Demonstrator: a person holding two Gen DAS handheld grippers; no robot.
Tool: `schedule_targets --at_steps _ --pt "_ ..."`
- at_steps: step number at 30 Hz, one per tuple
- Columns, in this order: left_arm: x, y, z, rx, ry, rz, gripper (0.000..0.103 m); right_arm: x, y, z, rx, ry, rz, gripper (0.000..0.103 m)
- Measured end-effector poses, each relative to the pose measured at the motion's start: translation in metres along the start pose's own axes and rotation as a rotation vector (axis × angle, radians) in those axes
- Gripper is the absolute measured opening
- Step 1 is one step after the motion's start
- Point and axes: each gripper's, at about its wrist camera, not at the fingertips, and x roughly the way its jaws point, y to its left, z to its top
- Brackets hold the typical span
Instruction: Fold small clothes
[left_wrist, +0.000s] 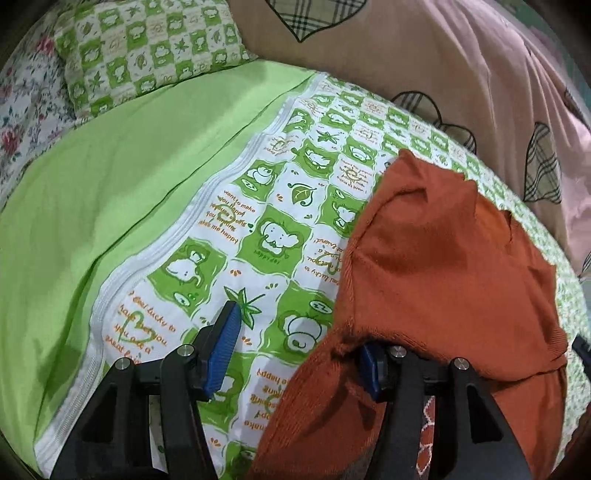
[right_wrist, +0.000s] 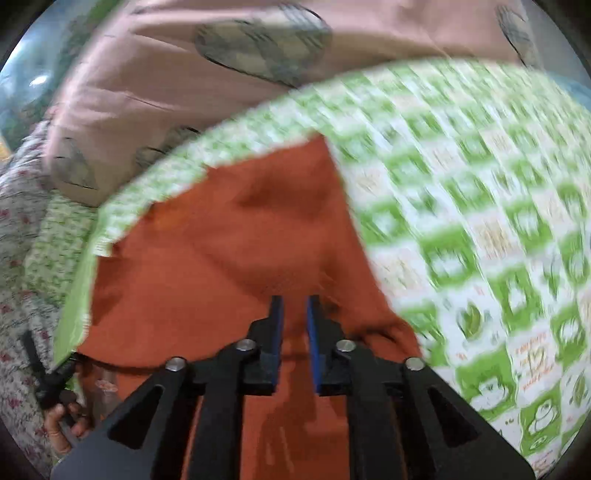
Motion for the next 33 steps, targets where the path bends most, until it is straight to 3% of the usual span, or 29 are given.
schedule_targets --at_steps 1,2,7,9,13,16,18,21,23,25,27,30,33 --pt "-0.001 0.001 -0.001 -0.006 -0.006 -0.006 0.059 -0.001 0.009 0.005 -0.017 -0.004 0.038 0.055" --pt "-0.002 0.001 -0.001 -0.009 -0.008 -0.009 0.059 0.003 0.023 0.012 -0.036 0.001 0.089 0.064" --pt "-0.001 0.001 -0.003 -0.010 -0.015 -0.015 0.060 0.060 0.116 0.051 -0.159 0.132 0.429 0.066" --pt "-0.002 0.002 -0.003 -0.014 -0.018 -0.023 0.060 0.096 0.156 0.068 -0.198 0.205 0.507 0.066" --pt "-0.002 0.006 -0.005 -0.032 -0.026 -0.057 0.061 0.176 0.220 0.082 -0.266 0.416 0.557 0.068" --pt "-0.003 0.010 -0.006 -0.046 -0.032 -0.086 0.063 0.227 0.244 0.077 -0.345 0.575 0.450 0.068" --pt "-0.002 0.013 -0.006 -0.058 -0.035 -0.111 0.065 0.250 0.253 0.066 -0.369 0.693 0.440 0.070" --pt "-0.002 0.015 -0.006 -0.074 -0.040 -0.144 0.068 0.261 0.278 0.043 -0.429 0.814 0.561 0.070" --pt "-0.002 0.016 -0.006 -0.075 -0.042 -0.147 0.069 0.264 0.293 0.042 -0.423 0.793 0.633 0.069" --pt "-0.002 0.015 -0.006 -0.070 -0.044 -0.144 0.069 0.266 0.306 0.046 -0.357 0.735 0.757 0.067" --pt "-0.002 0.015 -0.006 -0.070 -0.044 -0.144 0.070 0.274 0.312 0.052 -0.255 0.658 0.808 0.069" --pt "-0.002 0.019 -0.006 -0.084 -0.043 -0.164 0.070 0.288 0.316 0.043 -0.219 0.639 0.703 0.068" --pt "-0.005 0.022 -0.005 -0.088 -0.021 -0.211 0.072 0.267 0.306 0.041 -0.250 0.539 0.663 0.068"
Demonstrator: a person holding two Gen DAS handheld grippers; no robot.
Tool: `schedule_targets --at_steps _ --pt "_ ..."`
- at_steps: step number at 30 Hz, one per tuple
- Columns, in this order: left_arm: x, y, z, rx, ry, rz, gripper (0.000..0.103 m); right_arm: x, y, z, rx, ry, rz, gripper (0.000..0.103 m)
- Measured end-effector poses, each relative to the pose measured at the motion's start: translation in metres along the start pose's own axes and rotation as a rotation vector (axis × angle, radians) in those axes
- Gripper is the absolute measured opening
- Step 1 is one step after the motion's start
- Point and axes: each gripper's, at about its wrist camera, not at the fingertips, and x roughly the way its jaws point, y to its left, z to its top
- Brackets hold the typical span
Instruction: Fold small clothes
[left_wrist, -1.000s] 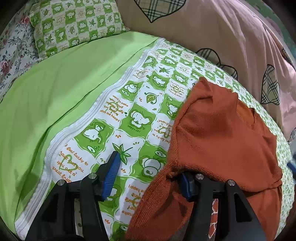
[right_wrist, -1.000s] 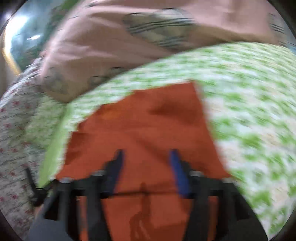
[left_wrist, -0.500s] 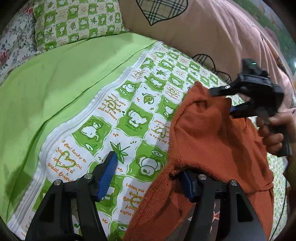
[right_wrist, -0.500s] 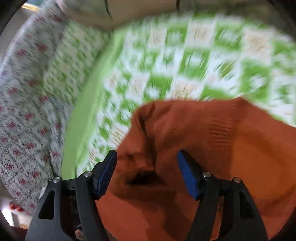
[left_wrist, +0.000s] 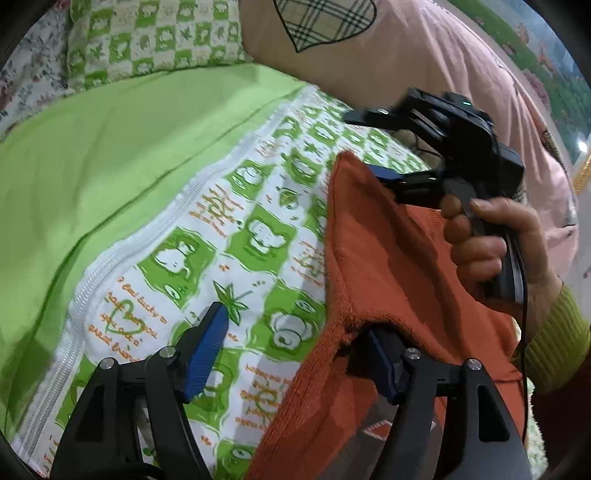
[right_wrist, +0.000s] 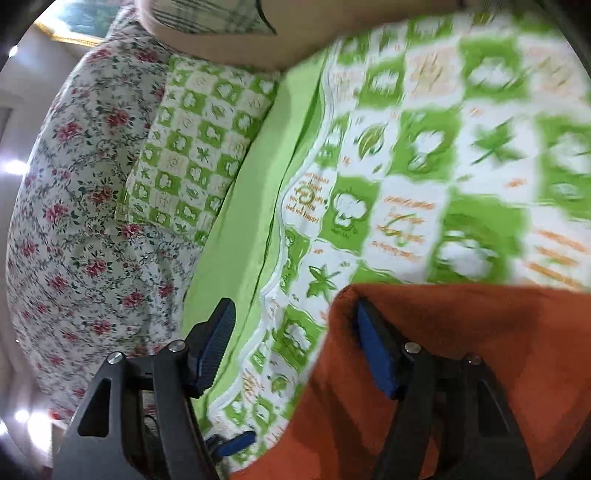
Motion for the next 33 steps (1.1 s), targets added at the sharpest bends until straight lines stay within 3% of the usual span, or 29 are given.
schedule_targets --at_steps 3,8,12,18,19,21,22,23,25,27,30,33 --pt "-0.007 0.005 -0.001 -0.007 0.041 -0.054 0.072 -0.042 -0.001 -0.004 -0.023 -0.068 -0.115 0.068" --pt "-0.026 0.001 -0.005 0.007 0.056 -0.057 0.073 -0.142 -0.010 -0.040 0.000 -0.230 -0.121 0.068" --pt "-0.033 -0.018 0.005 0.035 0.013 -0.053 0.073 -0.199 -0.030 -0.112 0.079 -0.324 -0.133 0.068" --pt "-0.011 -0.063 0.004 0.192 0.061 -0.163 0.071 -0.256 -0.069 -0.219 0.205 -0.428 -0.320 0.059" --pt "-0.005 -0.067 0.004 0.213 0.070 -0.144 0.071 -0.259 -0.073 -0.226 0.213 -0.431 -0.349 0.058" --pt "0.012 -0.063 0.005 0.231 0.113 -0.063 0.067 -0.268 -0.081 -0.233 0.217 -0.441 -0.409 0.058" --pt "0.019 -0.059 0.007 0.229 0.126 -0.041 0.054 -0.273 -0.090 -0.233 0.220 -0.433 -0.461 0.057" --pt "0.023 -0.055 0.008 0.229 0.136 -0.022 0.048 -0.276 -0.097 -0.232 0.224 -0.425 -0.545 0.054" --pt "0.024 -0.050 0.013 0.230 0.145 -0.015 0.041 -0.281 -0.110 -0.229 0.252 -0.417 -0.641 0.025" --pt "0.020 -0.049 0.014 0.235 0.154 -0.012 0.041 -0.294 -0.118 -0.229 0.327 -0.444 -0.629 0.025" --pt "0.008 -0.051 0.008 0.271 0.150 0.009 0.043 -0.307 -0.109 -0.235 0.336 -0.495 -0.657 0.026" --pt "-0.002 -0.055 -0.001 0.287 0.163 0.026 0.061 -0.311 -0.106 -0.235 0.348 -0.515 -0.598 0.041"
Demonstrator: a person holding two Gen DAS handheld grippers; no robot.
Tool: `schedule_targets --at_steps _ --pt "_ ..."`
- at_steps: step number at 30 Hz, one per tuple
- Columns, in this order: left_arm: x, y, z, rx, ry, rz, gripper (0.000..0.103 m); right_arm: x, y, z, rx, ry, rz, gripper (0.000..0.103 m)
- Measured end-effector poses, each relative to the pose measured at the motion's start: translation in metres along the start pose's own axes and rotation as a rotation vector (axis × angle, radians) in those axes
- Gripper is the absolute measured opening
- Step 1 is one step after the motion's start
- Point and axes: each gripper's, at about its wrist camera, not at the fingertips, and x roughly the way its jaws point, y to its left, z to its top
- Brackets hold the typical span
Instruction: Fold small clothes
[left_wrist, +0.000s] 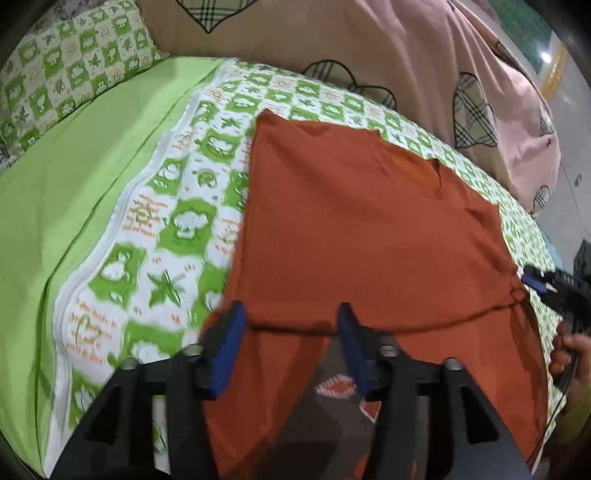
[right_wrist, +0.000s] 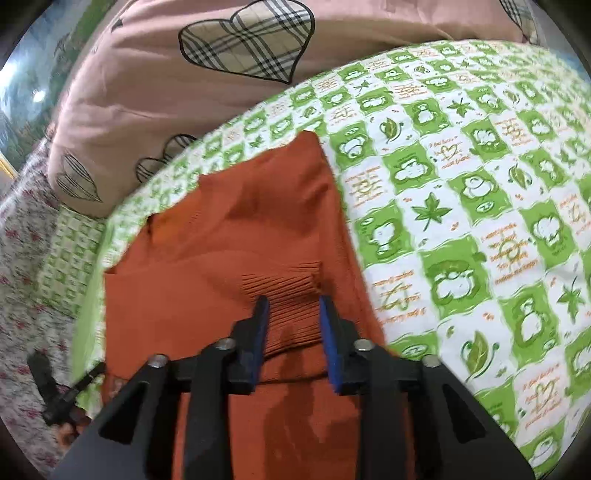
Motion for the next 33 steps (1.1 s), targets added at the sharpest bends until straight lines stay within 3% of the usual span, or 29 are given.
schedule_targets --at_steps 2,6,7,8,10,12,13,15,16,20,21,23,24,25,33 --pt "0.000 -0.003 -0.005 0.013 0.016 0.072 0.063 0.007 0.002 0.007 -0.007 0.001 -0.027 0.041" --pt "0.004 0.005 -0.007 -0.019 0.031 0.066 0.063 0.042 -0.001 0.016 -0.008 0.105 -0.051 0.038" --pt "0.005 0.006 -0.006 -0.021 0.032 0.070 0.063 0.046 -0.001 0.017 -0.014 0.114 -0.054 0.019" --pt "0.007 0.007 -0.004 -0.023 0.032 0.077 0.063 0.045 0.003 0.018 -0.034 0.106 -0.065 0.011" --pt "0.008 0.009 -0.003 -0.026 0.033 0.088 0.063 0.020 0.015 0.021 -0.083 -0.008 -0.027 0.011" --pt "0.011 0.009 -0.003 -0.027 0.035 0.102 0.063 0.005 0.021 0.021 -0.115 -0.091 -0.089 0.011" --pt "0.011 0.008 -0.003 -0.026 0.036 0.105 0.063 0.006 0.018 0.021 -0.112 -0.088 -0.146 0.011" --pt "0.009 0.008 -0.003 -0.029 0.039 0.107 0.063 0.019 0.006 0.020 -0.093 -0.002 -0.198 0.012" --pt "0.005 0.010 -0.004 -0.034 0.040 0.109 0.063 0.021 -0.003 0.017 -0.064 0.033 -0.195 0.012" --pt "-0.016 0.023 -0.025 -0.064 0.060 0.080 0.063 -0.017 -0.016 -0.006 -0.039 -0.011 -0.118 0.012" --pt "-0.025 0.027 -0.034 -0.068 0.065 0.069 0.063 -0.027 -0.016 -0.012 -0.041 -0.017 -0.096 0.014" --pt "-0.039 0.029 -0.051 -0.071 0.075 0.051 0.064 -0.049 -0.017 -0.029 -0.044 -0.017 -0.050 0.031" --pt "-0.048 0.030 -0.061 -0.073 0.081 0.037 0.065 -0.059 -0.017 -0.038 -0.047 -0.020 -0.037 0.047" --pt "-0.058 0.031 -0.072 -0.074 0.087 0.021 0.066 -0.071 -0.019 -0.051 -0.050 -0.029 -0.028 0.051" --pt "-0.108 0.030 -0.164 -0.104 0.146 -0.103 0.069 -0.137 -0.036 -0.140 -0.074 -0.059 0.035 0.051"
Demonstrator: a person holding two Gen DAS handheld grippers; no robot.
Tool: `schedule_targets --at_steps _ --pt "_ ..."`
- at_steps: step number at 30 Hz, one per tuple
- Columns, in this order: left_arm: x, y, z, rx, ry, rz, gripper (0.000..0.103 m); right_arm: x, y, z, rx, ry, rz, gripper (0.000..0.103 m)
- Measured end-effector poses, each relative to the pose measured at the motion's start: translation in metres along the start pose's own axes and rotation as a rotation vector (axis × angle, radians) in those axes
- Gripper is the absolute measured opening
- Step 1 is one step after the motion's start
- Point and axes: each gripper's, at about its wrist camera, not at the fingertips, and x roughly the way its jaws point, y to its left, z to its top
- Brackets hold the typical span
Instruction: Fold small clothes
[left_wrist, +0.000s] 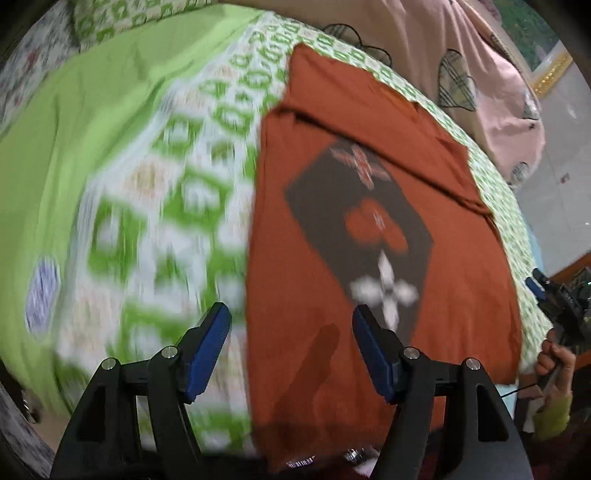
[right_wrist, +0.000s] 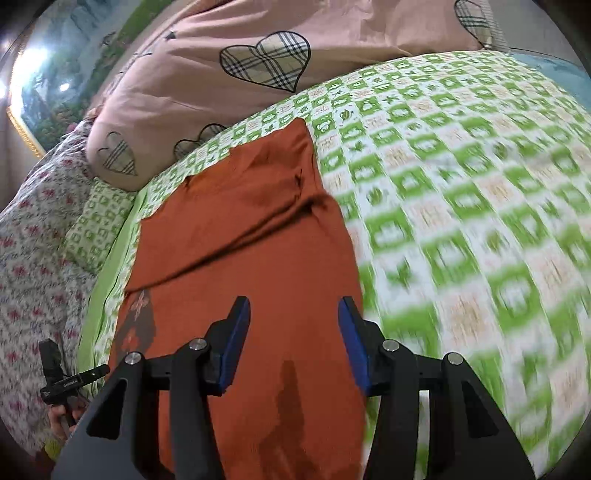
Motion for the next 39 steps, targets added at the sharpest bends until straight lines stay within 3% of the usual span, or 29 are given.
schedule_targets --at_steps 8,15,18,20,21,22,24,25,29,33,39 --pt "-0.009 -0.019 -0.054 0.090 0.017 -0.111 0.063 -0.020 -0.017 -0.054 -0.003 0.080 0.016 0.051" --pt "-0.006 -0.010 -0.052 0.078 0.035 -0.189 0.061 -0.031 -0.025 -0.088 0.009 0.090 0.047 0.051" --pt "-0.006 -0.005 -0.049 0.070 0.040 -0.201 0.052 -0.025 -0.017 -0.095 -0.038 0.126 0.086 0.051" --pt "-0.005 -0.004 -0.048 0.069 0.042 -0.194 0.039 -0.022 -0.013 -0.099 -0.071 0.135 0.083 0.051" --pt "-0.004 -0.001 -0.047 0.063 0.043 -0.183 0.024 -0.022 -0.014 -0.099 -0.065 0.136 0.092 0.049" --pt "-0.004 0.002 -0.046 0.051 0.043 -0.172 0.010 -0.021 -0.016 -0.098 -0.051 0.137 0.104 0.037" --pt "-0.005 0.008 -0.046 0.030 0.045 -0.182 0.008 -0.019 -0.018 -0.100 -0.046 0.160 0.105 0.006" --pt "-0.006 0.011 -0.046 0.024 0.038 -0.183 0.007 -0.018 -0.018 -0.103 -0.047 0.177 0.111 0.007" --pt "-0.019 0.012 -0.049 0.033 -0.003 -0.199 0.004 -0.034 -0.021 -0.103 0.000 0.099 0.209 0.006" --pt "-0.030 0.009 -0.047 0.031 -0.035 -0.230 0.003 -0.034 -0.019 -0.098 0.016 0.079 0.247 0.006" --pt "-0.054 -0.012 -0.024 0.037 -0.142 -0.307 0.003 -0.040 -0.007 -0.077 0.058 0.006 0.366 0.006"
